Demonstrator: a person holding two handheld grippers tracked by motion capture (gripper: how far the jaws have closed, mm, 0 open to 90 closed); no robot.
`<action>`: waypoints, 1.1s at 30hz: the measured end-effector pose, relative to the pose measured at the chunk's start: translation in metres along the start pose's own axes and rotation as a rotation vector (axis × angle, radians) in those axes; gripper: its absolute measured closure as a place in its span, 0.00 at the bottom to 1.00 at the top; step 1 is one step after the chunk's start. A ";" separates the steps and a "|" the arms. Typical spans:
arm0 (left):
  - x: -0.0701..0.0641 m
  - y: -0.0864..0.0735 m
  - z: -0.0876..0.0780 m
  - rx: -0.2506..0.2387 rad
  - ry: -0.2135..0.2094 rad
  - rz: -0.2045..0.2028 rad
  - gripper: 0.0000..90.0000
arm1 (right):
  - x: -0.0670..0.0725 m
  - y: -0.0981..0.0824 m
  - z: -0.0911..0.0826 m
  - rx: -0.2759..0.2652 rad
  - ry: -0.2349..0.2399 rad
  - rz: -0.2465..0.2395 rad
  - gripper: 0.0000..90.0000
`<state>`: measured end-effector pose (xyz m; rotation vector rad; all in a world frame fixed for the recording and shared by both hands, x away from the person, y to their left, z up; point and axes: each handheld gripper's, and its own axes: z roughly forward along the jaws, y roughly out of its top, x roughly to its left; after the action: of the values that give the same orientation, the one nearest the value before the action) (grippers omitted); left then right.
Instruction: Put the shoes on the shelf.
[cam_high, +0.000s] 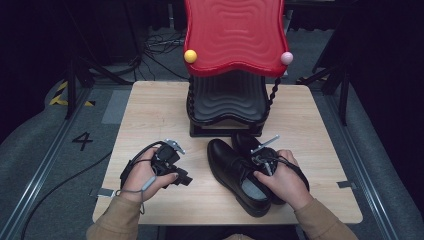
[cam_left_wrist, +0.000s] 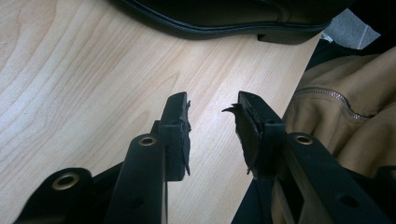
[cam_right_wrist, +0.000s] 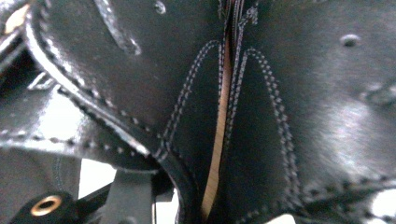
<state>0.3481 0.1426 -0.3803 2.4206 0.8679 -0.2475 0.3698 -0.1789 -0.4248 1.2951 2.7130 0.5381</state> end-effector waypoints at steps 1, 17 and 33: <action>0.000 0.000 0.000 0.001 0.000 0.000 0.72 | 0.001 0.001 0.001 0.004 -0.003 -0.010 0.62; 0.001 0.000 0.001 0.001 0.000 -0.002 0.71 | 0.001 0.007 0.003 0.043 -0.013 -0.035 0.61; 0.003 -0.002 -0.006 -0.019 -0.001 -0.004 0.71 | 0.006 0.020 0.001 0.146 -0.047 -0.002 0.69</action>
<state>0.3488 0.1488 -0.3771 2.4011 0.8705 -0.2411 0.3810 -0.1628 -0.4187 1.3192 2.7588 0.3100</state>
